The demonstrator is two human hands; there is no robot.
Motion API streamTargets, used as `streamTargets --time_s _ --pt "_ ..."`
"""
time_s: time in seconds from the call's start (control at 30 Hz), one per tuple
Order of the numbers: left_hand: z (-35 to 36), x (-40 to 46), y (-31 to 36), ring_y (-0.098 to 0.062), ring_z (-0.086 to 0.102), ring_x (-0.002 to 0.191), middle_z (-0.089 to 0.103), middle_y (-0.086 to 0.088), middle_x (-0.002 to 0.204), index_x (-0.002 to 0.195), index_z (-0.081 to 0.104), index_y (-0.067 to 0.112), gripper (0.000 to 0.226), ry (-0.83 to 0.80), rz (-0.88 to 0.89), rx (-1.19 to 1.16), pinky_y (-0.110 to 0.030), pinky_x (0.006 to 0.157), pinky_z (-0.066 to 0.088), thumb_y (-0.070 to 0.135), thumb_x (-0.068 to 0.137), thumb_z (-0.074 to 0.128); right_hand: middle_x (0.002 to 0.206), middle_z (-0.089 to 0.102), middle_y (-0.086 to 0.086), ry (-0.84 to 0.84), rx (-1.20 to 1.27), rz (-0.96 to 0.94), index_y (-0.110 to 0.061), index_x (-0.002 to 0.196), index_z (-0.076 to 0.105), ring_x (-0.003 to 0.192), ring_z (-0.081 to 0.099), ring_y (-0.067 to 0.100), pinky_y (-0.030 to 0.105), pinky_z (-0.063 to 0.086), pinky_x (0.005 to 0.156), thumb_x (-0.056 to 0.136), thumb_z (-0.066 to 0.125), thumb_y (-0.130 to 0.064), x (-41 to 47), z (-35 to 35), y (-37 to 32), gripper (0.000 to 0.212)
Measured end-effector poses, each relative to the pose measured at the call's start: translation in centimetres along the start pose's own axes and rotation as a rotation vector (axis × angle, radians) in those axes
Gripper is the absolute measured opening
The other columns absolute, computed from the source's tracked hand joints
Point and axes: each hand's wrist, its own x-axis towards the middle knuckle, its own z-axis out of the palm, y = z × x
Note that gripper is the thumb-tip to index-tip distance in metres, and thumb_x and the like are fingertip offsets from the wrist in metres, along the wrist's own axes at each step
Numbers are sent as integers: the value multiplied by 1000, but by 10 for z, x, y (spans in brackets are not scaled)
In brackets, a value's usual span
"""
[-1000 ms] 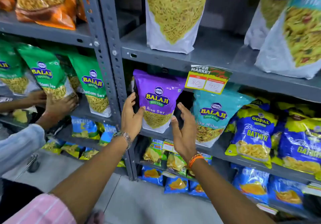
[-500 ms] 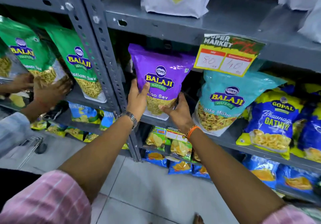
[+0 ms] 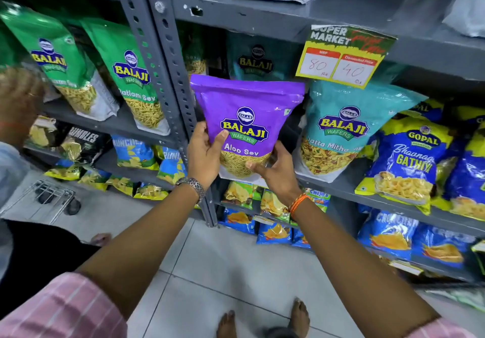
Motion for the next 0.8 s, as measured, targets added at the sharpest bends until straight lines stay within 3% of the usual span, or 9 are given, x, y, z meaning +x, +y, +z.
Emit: streamTargets --time_s 0.17,0.33,0.4,0.5,0.6,0.8 --pt "-24 -36 5 -4 75 78 76 4 90 108 62 15 13 -15 37 54 -45 73 63 23 98 64 127 69 15 -29 9 45 -8 131 54 115 67 23 41 58 95 70 87 -6 -47 -4 -6 69" --pt "-43 -63 39 -30 78 85 80 -11 91 109 67 9 29 0 113 21 -56 71 62 31 92 68 123 71 10 -28 1 24 -11 125 55 113 69 21 48 58 98 69 89 -11 -82 -13 -40 66" --pt "-45 -71 58 -30 78 84 80 -12 90 109 68 12 24 -5 171 7 -52 70 63 29 93 68 121 72 10 -10 17 -1 -11 123 55 112 70 23 45 58 97 67 90 -8 -95 -20 -62 65" --pt "-47 -83 91 -16 76 75 81 -2 83 101 69 25 8 -4 272 -37 -35 63 60 26 93 70 119 73 9 16 68 -45 -11 121 54 108 72 20 38 60 91 66 90 -3 -113 -34 -99 66" --pt "-45 -91 131 -13 76 75 82 2 85 97 70 29 11 1 335 -110 -27 63 60 34 87 71 109 77 3 27 124 -95 -17 112 56 97 74 8 28 61 80 66 87 4 -125 -51 -137 59" --pt "-29 -80 226 -18 78 72 82 12 83 97 71 27 17 22 541 -100 -47 67 64 39 85 74 98 79 -3 67 121 -249 -18 113 59 86 73 10 34 63 78 60 90 0 -126 -92 -226 63"
